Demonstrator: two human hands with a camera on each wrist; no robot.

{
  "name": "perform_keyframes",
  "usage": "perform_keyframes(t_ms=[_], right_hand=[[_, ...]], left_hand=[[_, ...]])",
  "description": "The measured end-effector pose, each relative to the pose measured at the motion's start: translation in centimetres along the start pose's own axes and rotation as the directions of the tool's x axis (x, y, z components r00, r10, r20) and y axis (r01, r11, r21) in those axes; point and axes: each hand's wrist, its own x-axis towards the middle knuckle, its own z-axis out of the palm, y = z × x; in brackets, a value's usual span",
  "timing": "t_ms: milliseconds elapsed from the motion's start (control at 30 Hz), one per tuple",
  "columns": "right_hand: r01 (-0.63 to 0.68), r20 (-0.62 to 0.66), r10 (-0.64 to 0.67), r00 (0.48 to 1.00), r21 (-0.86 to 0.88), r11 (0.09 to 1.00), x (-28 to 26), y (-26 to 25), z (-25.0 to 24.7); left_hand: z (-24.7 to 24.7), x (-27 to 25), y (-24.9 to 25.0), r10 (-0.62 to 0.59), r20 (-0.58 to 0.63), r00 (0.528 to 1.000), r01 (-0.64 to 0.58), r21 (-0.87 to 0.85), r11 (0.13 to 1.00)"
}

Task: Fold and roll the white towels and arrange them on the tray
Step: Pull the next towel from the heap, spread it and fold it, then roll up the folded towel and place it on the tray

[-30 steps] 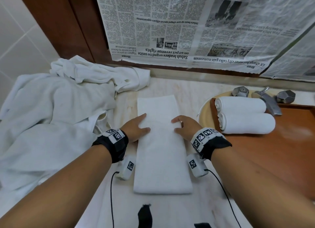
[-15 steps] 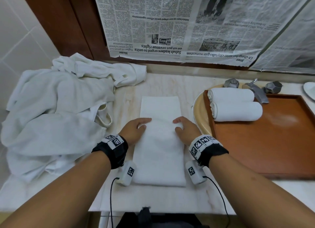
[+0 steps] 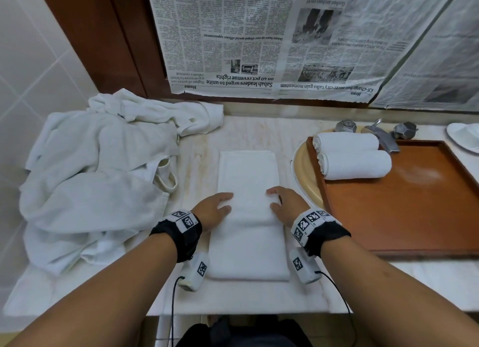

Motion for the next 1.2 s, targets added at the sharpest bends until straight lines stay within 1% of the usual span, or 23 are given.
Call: perform_keyframes(t_ms=[133, 200, 267, 333, 367, 433, 500, 533, 567, 600, 633, 667, 700, 733, 767, 833, 900, 933, 1000, 1033, 1100, 1200], right_hand=[[0.006, 0.027, -0.006, 1.000, -0.001, 1.000, -1.1, 0.1, 0.3], [-0.024, 0.008, 0.023, 1.000, 0.029, 0.999, -1.2, 0.3, 0.7], [-0.055, -0.044, 0.059, 0.997, 0.082, 0.995, -1.3, 0.5, 1.2], [-0.074, -0.056, 0.079, 0.995, 0.081, 0.994, -1.7, 0.5, 1.5], [-0.073, -0.031, 0.075, 0.997, 0.050, 0.996, -2.0, 0.6, 1.6], [-0.067, 0.032, 0.069, 0.997, -0.064, 0.996, -2.9, 0.7, 1.7], [-0.072, 0.059, 0.084, 0.995, -0.173, 0.982, -4.2, 0.9, 1.6], [-0.059, 0.049, 0.071, 0.996, -0.217, 0.974, -5.1, 0.9, 1.4], [-0.014, 0.035, 0.024, 0.999, -0.263, 0.965, -6.1, 1.0, 1.3], [0.071, 0.031, -0.064, 0.997, -0.312, 0.948, -7.3, 1.1, 1.3], [0.188, 0.058, -0.179, 0.982, -0.355, 0.916, -8.3, 1.4, 1.4], [0.310, 0.131, -0.281, 0.951, -0.383, 0.870, -9.3, 1.8, 1.7], [0.401, 0.227, -0.335, 0.914, -0.390, 0.829, -10.4, 2.2, 2.1], [0.442, 0.308, -0.337, 0.890, -0.390, 0.808, -11.3, 2.6, 2.5], [0.447, 0.347, -0.321, 0.881, -0.390, 0.805, -12.1, 3.1, 2.9], [0.445, 0.320, -0.336, 0.886, -0.385, 0.809, -13.3, 3.9, 3.6], [0.485, 0.282, -0.399, 0.873, -0.395, 0.780, -14.3, 4.4, 4.3], [0.500, 0.289, -0.412, 0.864, -0.405, 0.765, -14.8, 4.7, 4.6], [0.498, 0.310, -0.395, 0.865, -0.433, 0.751, -16.0, 5.3, 5.1], [0.491, 0.303, -0.390, 0.869, -0.443, 0.750, -16.6, 5.7, 5.2], [0.490, 0.249, -0.422, 0.872, -0.433, 0.757, -17.3, 6.5, 5.4], [0.526, 0.153, -0.513, 0.845, -0.412, 0.744, -17.7, 7.6, 5.5]], left_hand=[[0.1, -0.5, -0.5, 0.014, 0.005, 1.000, -0.014, -0.027, 1.000], [0.3, -0.7, -0.7, -0.026, -0.002, 1.000, 0.026, -0.084, 0.996], [0.5, -1.2, -1.0, -0.068, -0.004, 0.998, 0.066, -0.173, 0.983], [0.8, -1.8, -1.2, -0.088, 0.017, 0.996, 0.090, -0.207, 0.974], [0.9, -2.1, -1.2, -0.092, 0.029, 0.995, 0.096, -0.183, 0.978], [1.2, -3.0, -1.0, -0.100, 0.039, 0.994, 0.103, -0.083, 0.991], [1.7, -4.3, -0.7, -0.108, 0.022, 0.994, 0.106, 0.075, 0.992], [2.0, -5.1, -0.5, -0.115, 0.004, 0.993, 0.112, 0.180, 0.977], [2.3, -6.1, -0.4, -0.116, -0.013, 0.993, 0.114, 0.300, 0.947], [2.9, -7.1, -0.3, -0.109, -0.029, 0.994, 0.111, 0.415, 0.903], [3.5, -8.0, -0.2, -0.086, -0.048, 0.995, 0.099, 0.501, 0.860], [4.1, -8.9, -0.3, -0.045, -0.064, 0.997, 0.073, 0.558, 0.827], [4.8, -9.7, -0.3, 0.009, -0.071, 0.997, 0.035, 0.594, 0.804], [5.6, -10.4, -0.4, 0.071, -0.066, 0.995, -0.014, 0.624, 0.781], [6.3, -11.1, -0.4, 0.123, -0.052, 0.991, -0.060, 0.650, 0.758], [7.7, -12.1, -0.7, 0.167, -0.027, 0.986, -0.108, 0.661, 0.743], [8.6, -13.0, -1.2, 0.158, -0.044, 0.986, -0.094, 0.637, 0.765], [9.0, -13.4, -1.4, 0.156, -0.063, 0.986, -0.083, 0.623, 0.777], [9.5, -14.3, -1.9, 0.147, -0.067, 0.987, -0.074, 0.624, 0.778], [9.6, -14.7, -2.0, 0.140, -0.048, 0.989, -0.077, 0.640, 0.765], [10.0, -15.5, -2.1, 0.139, -0.019, 0.990, -0.089, 0.679, 0.729], [10.9, -16.4, -2.1, 0.171, -0.015, 0.985, -0.104, 0.737, 0.667]])
